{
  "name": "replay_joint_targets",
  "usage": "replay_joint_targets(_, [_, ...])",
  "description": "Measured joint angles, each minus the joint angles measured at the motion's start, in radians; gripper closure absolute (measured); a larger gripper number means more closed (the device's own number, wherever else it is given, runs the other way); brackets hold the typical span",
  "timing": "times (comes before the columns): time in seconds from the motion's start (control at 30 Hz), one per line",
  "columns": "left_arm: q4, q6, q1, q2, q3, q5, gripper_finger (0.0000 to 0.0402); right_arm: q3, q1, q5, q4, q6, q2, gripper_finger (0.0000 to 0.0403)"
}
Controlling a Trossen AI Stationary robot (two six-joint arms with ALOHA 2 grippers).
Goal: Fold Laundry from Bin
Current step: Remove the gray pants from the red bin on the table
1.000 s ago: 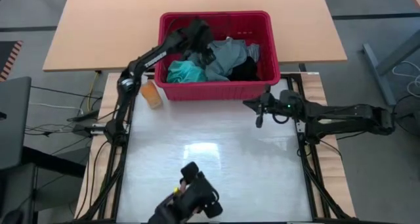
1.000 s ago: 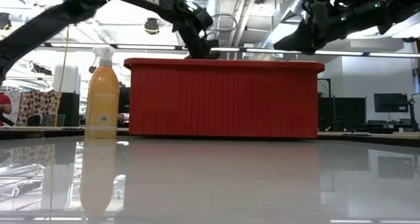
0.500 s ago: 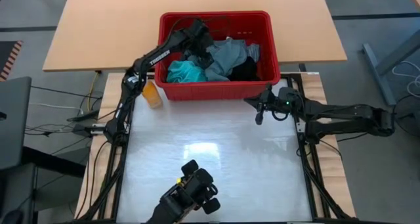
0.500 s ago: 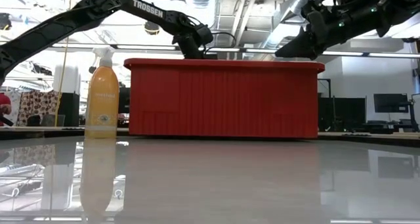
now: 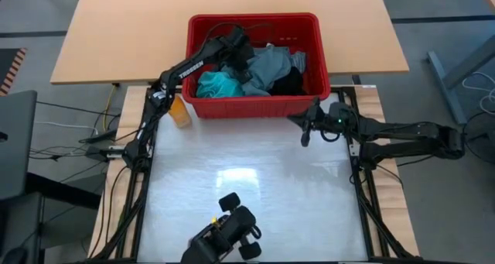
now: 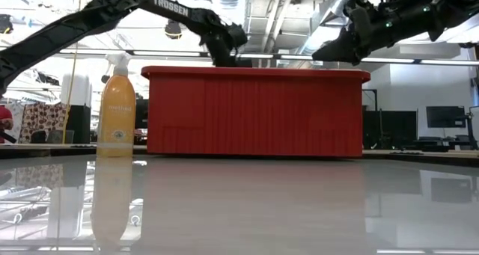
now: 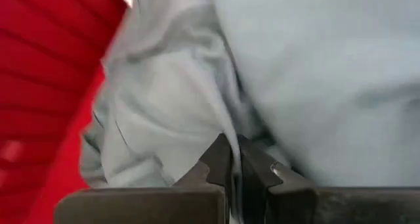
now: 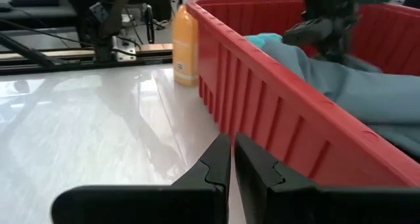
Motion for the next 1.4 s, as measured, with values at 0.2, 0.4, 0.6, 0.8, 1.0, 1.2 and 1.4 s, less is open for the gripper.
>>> replay_joint_targets(0.2, [0.056, 0.016, -0.042, -0.171, 0.002, 0.014, 0.0401, 0.000, 0.029, -0.002, 0.033, -0.001, 0.000, 0.0355])
replay_joint_targets(0.4, [0.070, -0.021, -0.098, -0.342, 0.002, 0.094, 0.0401, 0.000, 0.052, -0.002, 0.039, -0.007, -0.010, 0.0355])
replay_joint_targets(0.6, [0.132, -0.030, -0.198, -0.476, 0.001, 0.151, 0.0401, 0.000, 0.075, -0.003, 0.042, -0.013, -0.056, 0.0355])
replay_joint_targets(0.8, [0.157, -0.091, -0.318, -0.615, 0.003, 0.259, 0.0401, 0.016, 0.126, -0.003, 0.026, -0.013, -0.145, 0.0355])
replay_joint_targets(1.0, [-0.025, -0.126, -0.485, -0.678, 0.001, 0.266, 0.0401, 0.065, 0.204, -0.068, 0.029, -0.012, -0.212, 0.0355])
replay_joint_targets(1.2, [-0.172, -0.114, -0.743, -0.682, -0.001, 0.263, 0.0401, 0.092, 0.289, -0.096, 0.029, -0.012, -0.224, 0.0355])
replay_joint_targets(1.4, [-0.250, -0.135, -1.055, -0.677, -0.091, 0.065, 0.0401, 0.093, 0.389, -0.096, 0.026, -0.012, -0.212, 0.0355])
